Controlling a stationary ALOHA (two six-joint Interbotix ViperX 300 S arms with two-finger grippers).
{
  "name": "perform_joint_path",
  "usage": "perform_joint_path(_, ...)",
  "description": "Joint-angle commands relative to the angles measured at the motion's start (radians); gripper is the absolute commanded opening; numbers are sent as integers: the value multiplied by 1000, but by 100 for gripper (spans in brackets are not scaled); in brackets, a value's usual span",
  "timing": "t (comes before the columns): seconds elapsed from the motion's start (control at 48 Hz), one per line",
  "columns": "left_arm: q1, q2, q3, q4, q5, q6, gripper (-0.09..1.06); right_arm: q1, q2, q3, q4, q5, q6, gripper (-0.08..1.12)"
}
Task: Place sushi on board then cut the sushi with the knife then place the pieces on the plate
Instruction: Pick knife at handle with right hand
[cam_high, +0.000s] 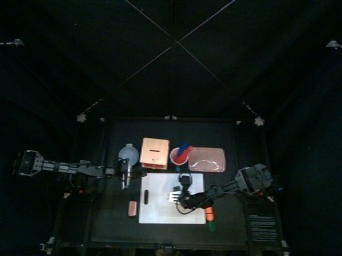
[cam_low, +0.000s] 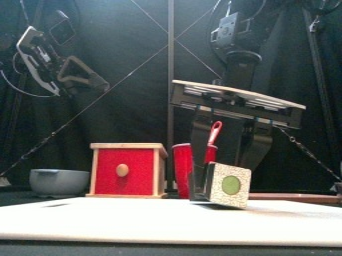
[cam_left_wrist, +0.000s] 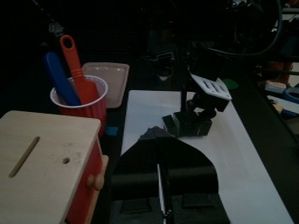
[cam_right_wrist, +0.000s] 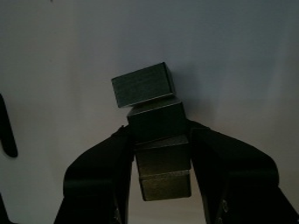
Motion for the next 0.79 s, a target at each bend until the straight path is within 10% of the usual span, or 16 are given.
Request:
perform_joint_path(0.021,2,-2,-12,5,-3,0,-3,-3,-15,-32,-8,2,3,55)
perform_joint_path(0.333,5,-2,-9,5,-2,2,-3,3,-6,-51,-6,-2,-6,81)
perform_joint_path(0.792,2,-3,-8,3,15,-2,-3,5,-91,-41,-25,37,-67,82)
